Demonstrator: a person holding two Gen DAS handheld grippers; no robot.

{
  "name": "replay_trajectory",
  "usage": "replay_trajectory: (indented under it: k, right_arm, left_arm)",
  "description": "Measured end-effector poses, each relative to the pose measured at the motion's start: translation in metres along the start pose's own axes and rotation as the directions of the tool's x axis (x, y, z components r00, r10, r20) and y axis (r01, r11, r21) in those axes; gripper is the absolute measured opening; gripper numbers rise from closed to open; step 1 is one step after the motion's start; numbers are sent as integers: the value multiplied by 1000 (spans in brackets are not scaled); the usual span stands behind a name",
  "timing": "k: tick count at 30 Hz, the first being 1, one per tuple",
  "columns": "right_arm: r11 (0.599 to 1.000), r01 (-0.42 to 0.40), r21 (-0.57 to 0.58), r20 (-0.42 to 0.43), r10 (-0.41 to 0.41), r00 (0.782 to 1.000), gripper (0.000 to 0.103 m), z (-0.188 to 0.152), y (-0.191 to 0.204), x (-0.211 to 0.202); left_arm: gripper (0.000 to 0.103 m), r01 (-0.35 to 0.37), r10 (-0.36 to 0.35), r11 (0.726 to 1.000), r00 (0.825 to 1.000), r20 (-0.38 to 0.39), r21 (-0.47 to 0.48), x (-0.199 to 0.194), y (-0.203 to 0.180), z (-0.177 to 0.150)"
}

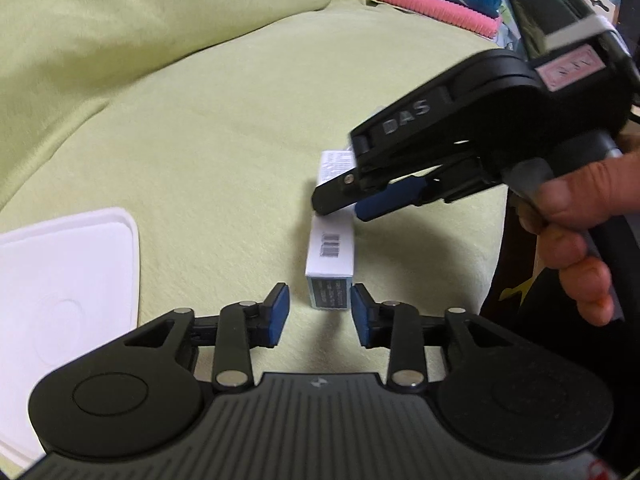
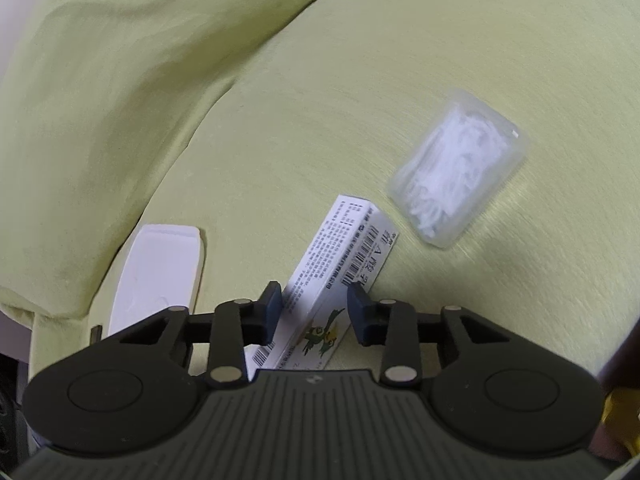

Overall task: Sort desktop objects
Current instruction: 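Hold the ointment box with the left gripper while the right gripper closes on it, then open the left gripper while the right gripper lifts the ointment box away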

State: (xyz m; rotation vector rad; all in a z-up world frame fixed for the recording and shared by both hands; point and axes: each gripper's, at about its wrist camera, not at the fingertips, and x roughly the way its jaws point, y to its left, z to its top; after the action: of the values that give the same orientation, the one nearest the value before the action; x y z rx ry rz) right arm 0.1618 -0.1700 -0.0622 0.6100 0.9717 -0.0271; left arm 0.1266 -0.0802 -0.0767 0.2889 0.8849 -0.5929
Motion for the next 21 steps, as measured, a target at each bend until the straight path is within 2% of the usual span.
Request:
replay_trajectory:
  k: [8, 11, 13, 18, 21]
  right_arm:
    - [1000, -26, -9, 5, 26, 1000, 33, 9, 17, 3]
    - [1000, -7, 6, 9, 7, 1000, 42, 6, 14, 1]
    - [1000, 2, 9, -2, -2, 1000, 42, 5, 13, 2]
    - [1000, 12, 8, -33, -12, 999, 42, 3, 17, 10]
    - [1000, 22, -2, -51, -22, 998, 48, 5, 22, 16]
  left_arm:
    - [47, 2, -2, 1000, 1000, 3, 3, 2, 2, -3]
    - [49, -10, 10, 1000, 1000, 4, -1, 4, 7, -4]
    - [53, -19, 19, 1000, 1000, 7, -4, 9, 13, -3]
    - [53, 0, 0, 1000, 1000, 3, 10, 19, 20, 3]
    - [53, 21, -21, 999, 1000, -2, 27, 25, 16, 6]
